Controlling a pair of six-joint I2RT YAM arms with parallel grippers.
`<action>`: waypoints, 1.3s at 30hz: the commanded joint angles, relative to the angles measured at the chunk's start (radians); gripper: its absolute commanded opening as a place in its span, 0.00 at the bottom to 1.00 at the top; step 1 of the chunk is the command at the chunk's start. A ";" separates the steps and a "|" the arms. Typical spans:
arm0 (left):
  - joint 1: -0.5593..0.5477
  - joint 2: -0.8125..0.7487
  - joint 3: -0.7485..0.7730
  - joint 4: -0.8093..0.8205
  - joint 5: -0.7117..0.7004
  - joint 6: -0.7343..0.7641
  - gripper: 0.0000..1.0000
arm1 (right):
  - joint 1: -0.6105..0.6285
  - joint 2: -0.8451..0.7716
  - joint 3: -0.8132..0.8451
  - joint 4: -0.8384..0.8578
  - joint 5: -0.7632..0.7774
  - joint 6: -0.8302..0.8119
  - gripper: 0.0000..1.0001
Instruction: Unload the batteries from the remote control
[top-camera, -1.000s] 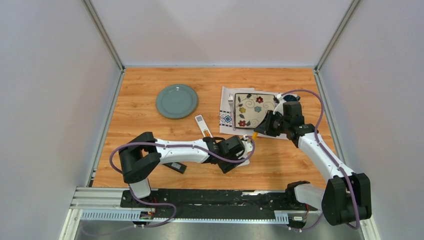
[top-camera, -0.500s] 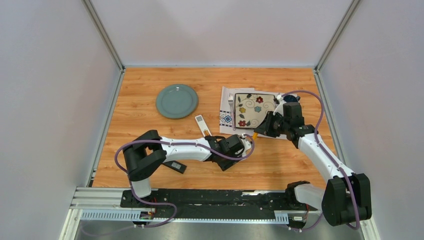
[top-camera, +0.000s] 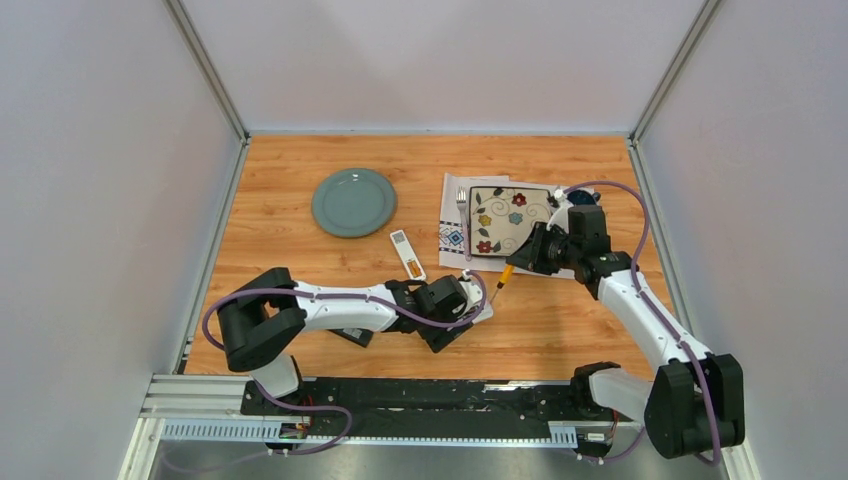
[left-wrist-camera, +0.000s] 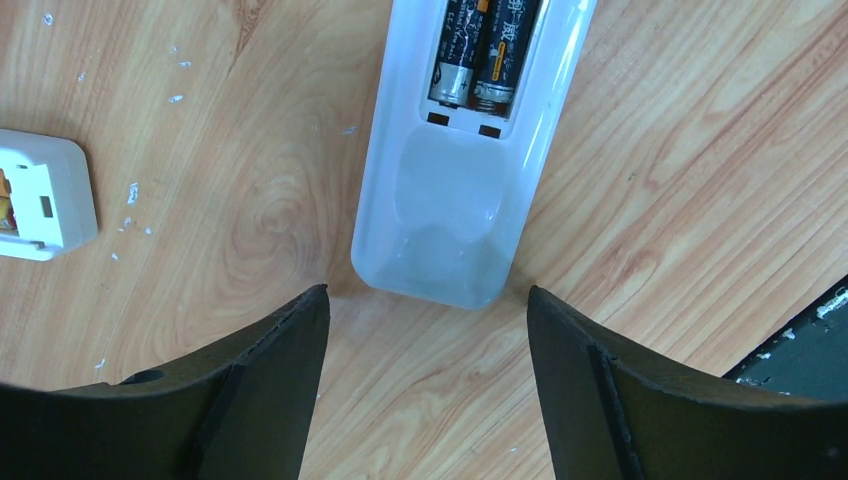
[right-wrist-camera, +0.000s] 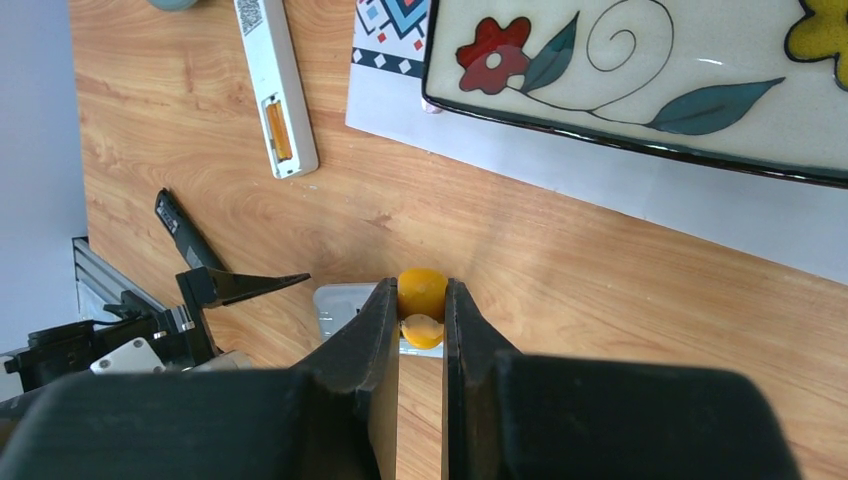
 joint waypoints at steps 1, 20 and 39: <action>0.001 -0.014 -0.044 0.017 0.025 -0.006 0.80 | -0.003 -0.040 -0.008 0.064 -0.042 0.020 0.00; -0.001 0.052 0.015 0.062 0.157 0.063 0.57 | -0.003 -0.065 -0.001 0.055 -0.050 0.036 0.00; -0.001 0.098 0.055 0.075 0.082 0.057 0.70 | -0.002 -0.053 -0.019 0.079 -0.064 0.042 0.00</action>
